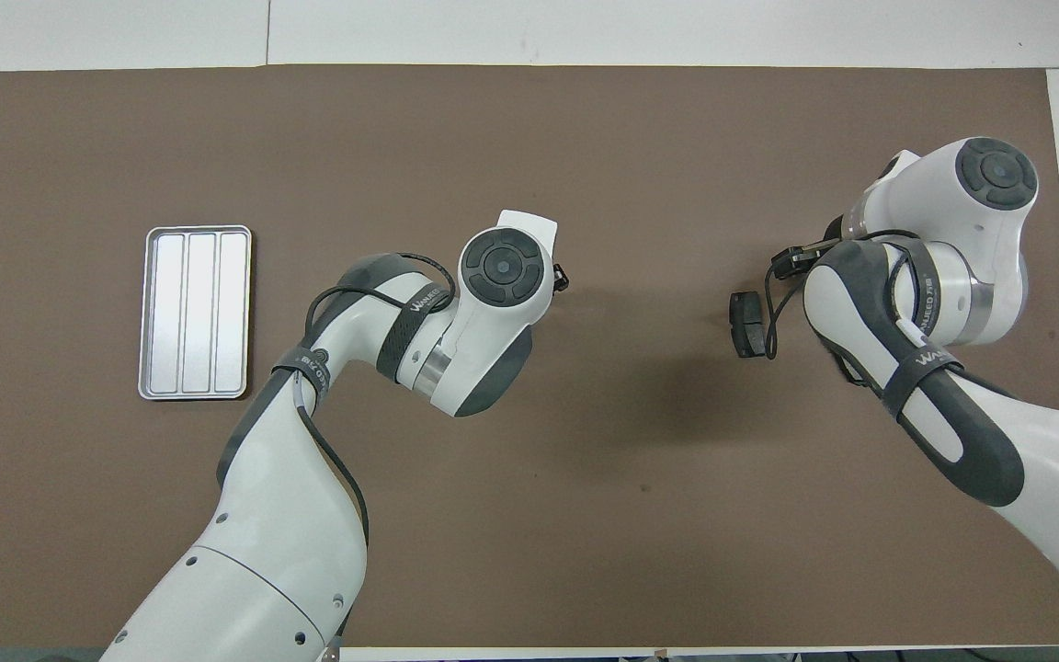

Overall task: Pick bearing gear from pile to tray
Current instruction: 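Carry the bearing over the silver tray with the left gripper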

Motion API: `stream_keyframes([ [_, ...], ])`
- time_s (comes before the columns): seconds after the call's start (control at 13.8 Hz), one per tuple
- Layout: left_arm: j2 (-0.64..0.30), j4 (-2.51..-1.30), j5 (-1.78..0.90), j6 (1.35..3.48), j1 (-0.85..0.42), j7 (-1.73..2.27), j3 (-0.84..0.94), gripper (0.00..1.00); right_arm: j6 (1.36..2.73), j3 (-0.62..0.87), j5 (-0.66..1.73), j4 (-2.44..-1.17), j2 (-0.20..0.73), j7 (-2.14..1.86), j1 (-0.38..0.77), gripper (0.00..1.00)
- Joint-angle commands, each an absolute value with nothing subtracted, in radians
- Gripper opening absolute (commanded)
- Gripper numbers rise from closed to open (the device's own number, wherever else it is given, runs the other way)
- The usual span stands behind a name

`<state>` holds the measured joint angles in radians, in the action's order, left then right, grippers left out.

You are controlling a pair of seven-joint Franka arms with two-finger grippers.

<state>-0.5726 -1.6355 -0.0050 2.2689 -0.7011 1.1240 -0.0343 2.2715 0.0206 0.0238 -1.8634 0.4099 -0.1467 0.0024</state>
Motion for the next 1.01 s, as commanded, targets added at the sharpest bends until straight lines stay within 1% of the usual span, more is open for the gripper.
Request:
stream_keyframes([
  [0.0,-0.555,-1.67,0.015,2.293,-0.71,1.147,-0.04,0.81,2.319,0.025,0.04,-1.879,0.419,-0.152,-0.002,0.84],
  [0.07,-0.554,-1.672,0.015,2.29,-0.713,1.147,-0.04,0.81,2.321,0.026,0.04,-1.879,0.42,-0.15,-0.002,0.84],
  [0.22,-0.554,-1.672,0.015,2.286,-0.713,1.147,-0.041,0.76,2.321,0.025,0.04,-1.878,0.422,-0.15,-0.002,0.84],
  [0.36,-0.554,-1.672,0.015,2.281,-0.715,1.147,-0.041,0.68,2.322,0.026,0.04,-1.876,0.423,-0.149,-0.002,0.84],
  [0.43,-0.554,-1.672,0.017,2.28,-0.715,1.147,-0.041,0.6,2.322,0.025,0.04,-1.876,0.425,-0.144,0.0,0.84],
  [0.58,-0.552,-1.681,0.018,2.279,-0.718,1.147,-0.041,0.39,2.35,0.026,0.04,-1.879,0.433,-0.141,0.002,0.73],
  [0.65,-0.552,-1.684,0.018,2.279,-0.718,1.147,-0.041,0.25,2.353,0.025,0.04,-1.879,0.434,-0.143,0.002,0.69],
  [0.72,-0.551,-1.684,0.021,2.276,-0.719,1.147,-0.041,0.01,2.353,0.026,0.04,-1.879,0.434,-0.141,0.002,0.64],
  [0.87,-0.548,-1.674,0.06,2.217,-0.713,1.146,-0.043,0.0,2.353,0.026,0.04,-1.879,0.436,-0.141,0.002,0.61],
  [0.94,-0.545,-1.661,0.058,2.182,-0.704,1.143,-0.043,0.0,2.353,0.026,0.04,-1.879,0.434,-0.141,0.002,0.56],
])
